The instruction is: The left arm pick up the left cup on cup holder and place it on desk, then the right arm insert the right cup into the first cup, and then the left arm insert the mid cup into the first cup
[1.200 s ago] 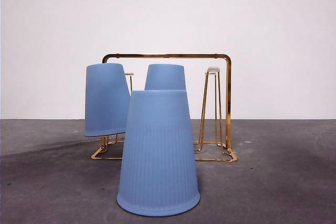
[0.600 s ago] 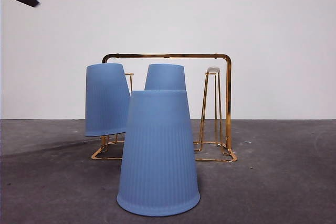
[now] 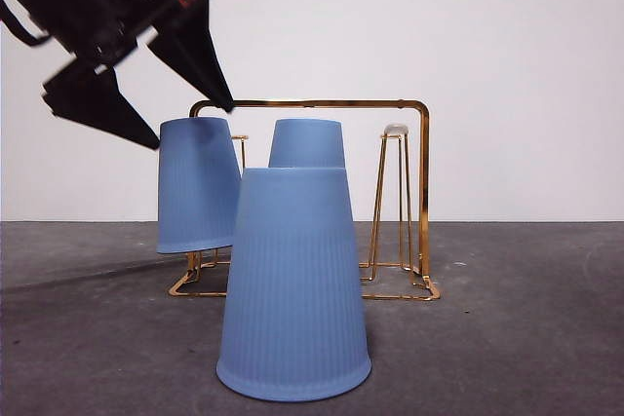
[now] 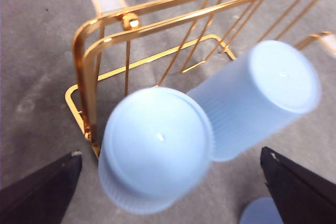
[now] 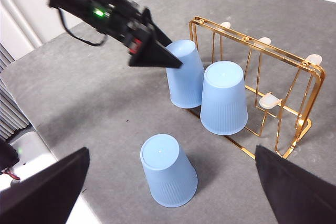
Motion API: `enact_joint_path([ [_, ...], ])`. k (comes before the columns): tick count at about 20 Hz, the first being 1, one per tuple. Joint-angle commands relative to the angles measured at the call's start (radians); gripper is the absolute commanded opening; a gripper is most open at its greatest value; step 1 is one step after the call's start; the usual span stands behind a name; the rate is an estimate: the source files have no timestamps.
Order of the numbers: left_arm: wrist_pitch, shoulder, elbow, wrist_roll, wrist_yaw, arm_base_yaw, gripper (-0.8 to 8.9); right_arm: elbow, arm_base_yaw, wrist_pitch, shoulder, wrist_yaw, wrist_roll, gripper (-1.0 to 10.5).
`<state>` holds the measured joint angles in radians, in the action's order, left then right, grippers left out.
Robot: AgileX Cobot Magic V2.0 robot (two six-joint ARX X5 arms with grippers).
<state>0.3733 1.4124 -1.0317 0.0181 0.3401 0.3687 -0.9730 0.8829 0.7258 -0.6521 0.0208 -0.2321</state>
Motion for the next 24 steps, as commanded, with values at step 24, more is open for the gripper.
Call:
enact_joint_path([
  [24, 0.132, -0.329, -0.032, 0.058, -0.007, 0.006, 2.8, -0.016, 0.009, -0.007, -0.006, -0.002, -0.027, 5.0],
])
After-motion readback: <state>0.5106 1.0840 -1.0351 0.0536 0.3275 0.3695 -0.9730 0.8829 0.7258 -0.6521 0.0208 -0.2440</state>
